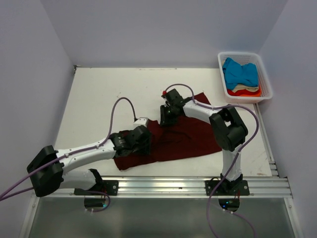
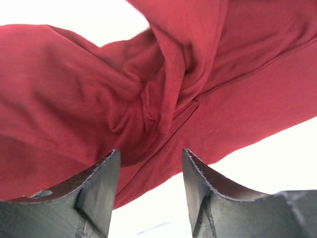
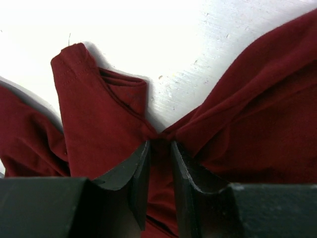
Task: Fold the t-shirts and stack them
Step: Grap the side of the flattened tshirt furthest away from the robot with both arms
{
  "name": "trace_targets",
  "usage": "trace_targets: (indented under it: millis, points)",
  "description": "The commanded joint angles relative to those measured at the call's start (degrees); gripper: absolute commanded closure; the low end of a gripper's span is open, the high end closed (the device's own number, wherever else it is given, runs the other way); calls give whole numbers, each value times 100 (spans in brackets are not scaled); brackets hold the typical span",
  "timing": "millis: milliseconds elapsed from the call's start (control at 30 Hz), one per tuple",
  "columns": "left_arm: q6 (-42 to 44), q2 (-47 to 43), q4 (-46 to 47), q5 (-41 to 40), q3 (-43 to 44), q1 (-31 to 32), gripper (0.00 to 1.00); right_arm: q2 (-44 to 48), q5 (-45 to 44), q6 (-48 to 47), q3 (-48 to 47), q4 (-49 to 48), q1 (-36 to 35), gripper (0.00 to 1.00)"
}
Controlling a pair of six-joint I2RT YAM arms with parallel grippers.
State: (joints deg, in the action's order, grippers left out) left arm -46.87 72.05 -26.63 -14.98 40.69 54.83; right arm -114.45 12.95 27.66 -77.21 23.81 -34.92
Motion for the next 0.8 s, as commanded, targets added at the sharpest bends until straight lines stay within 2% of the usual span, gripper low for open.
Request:
trace_targets:
  millis: [0,67,100,167,200,467,767]
  points:
    - [-340,-681,-193,-697,45,2,42,11,-117,90,521,-43,-68,73]
    - [-410,-911,-333,-830,62,-42,40,28,-126,108,654,-149,-77,79]
    - [-419,-1112,-386,-953,97,-95,39,28,-126,99,742,-166,-85,89]
    - [-428,-1298,-527,-1050,115,-156,37,37,-126,108,812,-201,-86,98]
    - [-437,-1429,-562,-1111,115,-209,36,72,-143,99,848,-202,-86,100]
    - [-340,-1370,-422,-1051,-113,-385,34,809,-547,3,1006,79,-94,100]
    - [-103,-816,184,-787,-193,-420,34,2444,-1189,-68,1568,378,-94,100]
